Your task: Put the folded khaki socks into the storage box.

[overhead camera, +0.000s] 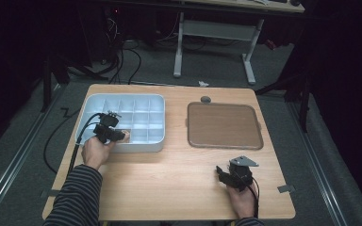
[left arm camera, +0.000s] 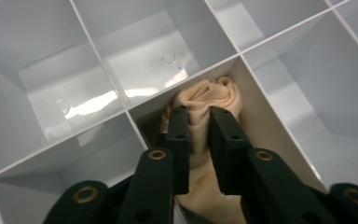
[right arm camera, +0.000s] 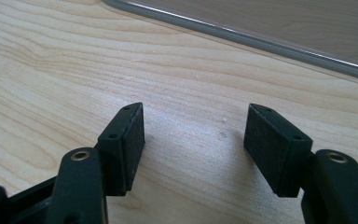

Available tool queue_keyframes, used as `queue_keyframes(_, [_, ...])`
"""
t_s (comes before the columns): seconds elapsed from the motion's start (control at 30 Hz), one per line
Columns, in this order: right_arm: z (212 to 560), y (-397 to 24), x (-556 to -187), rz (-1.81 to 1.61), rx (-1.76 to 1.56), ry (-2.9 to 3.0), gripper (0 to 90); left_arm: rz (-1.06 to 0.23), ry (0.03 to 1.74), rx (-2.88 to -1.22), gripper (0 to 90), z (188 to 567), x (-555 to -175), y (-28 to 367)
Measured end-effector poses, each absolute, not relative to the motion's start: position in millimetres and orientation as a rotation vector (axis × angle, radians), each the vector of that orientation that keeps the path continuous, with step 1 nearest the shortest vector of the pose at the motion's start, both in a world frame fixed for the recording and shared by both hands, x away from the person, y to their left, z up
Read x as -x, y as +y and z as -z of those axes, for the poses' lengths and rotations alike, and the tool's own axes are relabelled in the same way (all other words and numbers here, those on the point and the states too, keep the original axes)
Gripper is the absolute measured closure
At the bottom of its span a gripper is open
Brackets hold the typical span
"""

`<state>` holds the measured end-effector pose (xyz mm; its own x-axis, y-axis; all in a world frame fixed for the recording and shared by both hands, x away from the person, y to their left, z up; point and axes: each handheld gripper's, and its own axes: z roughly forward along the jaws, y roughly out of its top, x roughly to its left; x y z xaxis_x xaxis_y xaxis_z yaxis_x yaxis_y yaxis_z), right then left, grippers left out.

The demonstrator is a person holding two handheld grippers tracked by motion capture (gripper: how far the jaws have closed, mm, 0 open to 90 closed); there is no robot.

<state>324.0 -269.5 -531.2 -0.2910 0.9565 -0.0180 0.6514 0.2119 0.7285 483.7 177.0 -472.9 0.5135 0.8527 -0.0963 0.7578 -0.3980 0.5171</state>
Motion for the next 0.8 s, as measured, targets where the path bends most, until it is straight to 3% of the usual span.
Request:
queue_keyframes(0.4, [531,-270,-324,-0.86,-1.486,2.023,38.0,-0.3,1.279,-2.179,59.6,462,-473,178])
queue_keyframes(0.8, [531,-269,-324,-0.859,-1.485,2.023,37.9,-0.333,1.239,-2.172,51.8,456,-463,180])
